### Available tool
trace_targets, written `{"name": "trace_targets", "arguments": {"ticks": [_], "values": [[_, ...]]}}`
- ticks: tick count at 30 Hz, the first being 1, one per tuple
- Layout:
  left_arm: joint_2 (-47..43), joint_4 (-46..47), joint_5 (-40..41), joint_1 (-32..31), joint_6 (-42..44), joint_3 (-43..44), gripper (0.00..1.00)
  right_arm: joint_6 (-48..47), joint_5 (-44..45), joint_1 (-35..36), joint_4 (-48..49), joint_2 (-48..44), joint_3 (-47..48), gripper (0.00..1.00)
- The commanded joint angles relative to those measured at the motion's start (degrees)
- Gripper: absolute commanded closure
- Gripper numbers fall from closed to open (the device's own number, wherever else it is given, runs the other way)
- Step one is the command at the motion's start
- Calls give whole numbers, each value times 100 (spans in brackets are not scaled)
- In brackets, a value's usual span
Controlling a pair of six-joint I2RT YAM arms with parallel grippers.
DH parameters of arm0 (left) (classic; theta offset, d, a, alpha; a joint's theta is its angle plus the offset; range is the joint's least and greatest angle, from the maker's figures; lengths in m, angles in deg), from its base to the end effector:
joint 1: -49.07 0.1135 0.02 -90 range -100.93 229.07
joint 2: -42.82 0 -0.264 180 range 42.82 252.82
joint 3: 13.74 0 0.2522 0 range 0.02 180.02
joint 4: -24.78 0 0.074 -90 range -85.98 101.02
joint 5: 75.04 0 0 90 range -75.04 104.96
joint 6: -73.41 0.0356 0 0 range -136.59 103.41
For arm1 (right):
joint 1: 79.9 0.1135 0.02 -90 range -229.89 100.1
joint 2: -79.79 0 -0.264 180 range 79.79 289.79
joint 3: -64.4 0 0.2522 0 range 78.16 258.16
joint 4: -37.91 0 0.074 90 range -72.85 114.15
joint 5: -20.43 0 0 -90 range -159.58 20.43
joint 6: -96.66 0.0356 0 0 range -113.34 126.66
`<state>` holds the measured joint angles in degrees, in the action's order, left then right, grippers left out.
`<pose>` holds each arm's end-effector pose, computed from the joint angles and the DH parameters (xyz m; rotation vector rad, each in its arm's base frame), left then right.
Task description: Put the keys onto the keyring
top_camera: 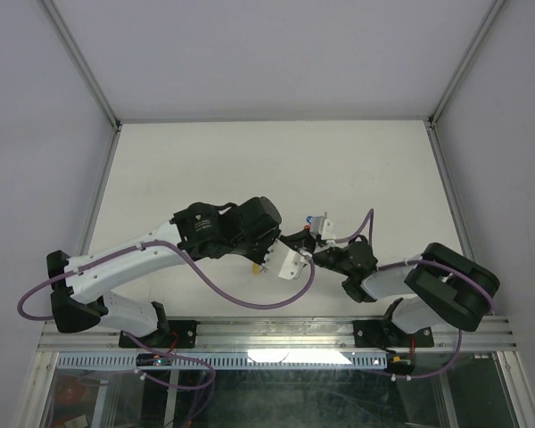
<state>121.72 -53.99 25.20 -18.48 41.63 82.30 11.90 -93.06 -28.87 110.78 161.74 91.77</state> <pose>0.1059 -0.2397 0.3509 2.3127 1.2511 0.1807 0.1339 0.1881 0.2028 -0.8543 1.0571 1.0918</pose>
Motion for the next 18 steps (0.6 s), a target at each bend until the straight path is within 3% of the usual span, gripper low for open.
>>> {"name": "trace_targets", "arguments": {"ticks": [1, 8, 18], "values": [[-565, 628, -387, -37, -195, -230, 77, -238, -36, -24, 733, -364, -106, 100], [-1536, 1772, -874, -37, -630, -1328, 74, -295, -174, -131, 725, -852, -413, 100], [-3007, 4735, -1430, -36, -1709, -3173, 66, -199, -851, -303, 125, -2006, -808, 100]]}}
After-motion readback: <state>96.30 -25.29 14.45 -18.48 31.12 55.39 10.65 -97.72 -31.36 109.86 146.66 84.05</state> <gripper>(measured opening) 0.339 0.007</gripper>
